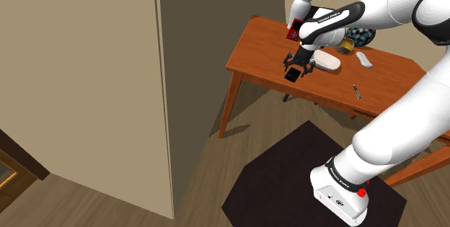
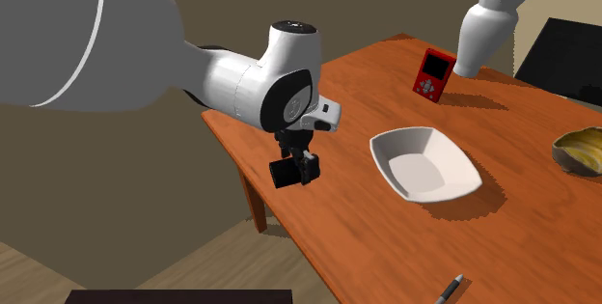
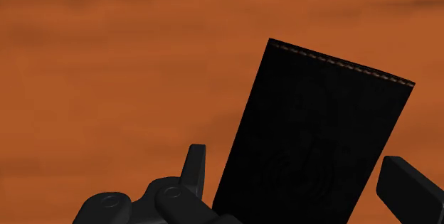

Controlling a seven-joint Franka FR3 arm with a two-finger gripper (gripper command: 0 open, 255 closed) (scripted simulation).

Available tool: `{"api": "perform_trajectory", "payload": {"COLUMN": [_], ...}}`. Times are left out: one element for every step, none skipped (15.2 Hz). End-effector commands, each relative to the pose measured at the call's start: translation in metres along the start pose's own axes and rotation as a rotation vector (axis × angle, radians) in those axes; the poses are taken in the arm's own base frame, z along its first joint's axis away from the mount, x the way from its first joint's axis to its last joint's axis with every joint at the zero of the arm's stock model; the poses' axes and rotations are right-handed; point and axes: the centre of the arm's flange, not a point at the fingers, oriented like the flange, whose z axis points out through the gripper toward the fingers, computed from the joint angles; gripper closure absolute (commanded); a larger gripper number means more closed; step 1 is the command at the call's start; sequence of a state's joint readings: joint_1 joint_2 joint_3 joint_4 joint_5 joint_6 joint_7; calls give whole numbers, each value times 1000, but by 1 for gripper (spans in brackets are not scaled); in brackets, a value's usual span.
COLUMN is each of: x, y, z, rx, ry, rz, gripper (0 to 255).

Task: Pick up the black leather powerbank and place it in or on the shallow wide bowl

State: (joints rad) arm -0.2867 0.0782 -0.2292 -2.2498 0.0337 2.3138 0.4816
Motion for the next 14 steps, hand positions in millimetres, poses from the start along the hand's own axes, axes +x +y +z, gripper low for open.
{"api": "perform_trajectory", "payload": {"x": [0, 0, 0, 0, 0, 0, 0, 0, 0, 0, 0, 0, 0, 0], "y": [0, 0, 0, 0, 0, 0, 0, 0, 0, 0, 0, 0, 0, 0], "z": [0, 0, 0, 0, 0, 0, 0, 0, 0, 0, 0, 0, 0, 0], "rx": [0, 0, 0, 0, 0, 0, 0, 0, 0, 0, 0, 0, 0, 0], "ry": [0, 0, 0, 0, 0, 0, 0, 0, 0, 0, 0, 0, 0, 0], "rz": [0, 0, 0, 0, 0, 0, 0, 0, 0, 0, 0, 0, 0, 0], "gripper": [0, 0, 0, 0, 255, 255, 255, 255, 255, 255, 255, 255, 255, 255]}}
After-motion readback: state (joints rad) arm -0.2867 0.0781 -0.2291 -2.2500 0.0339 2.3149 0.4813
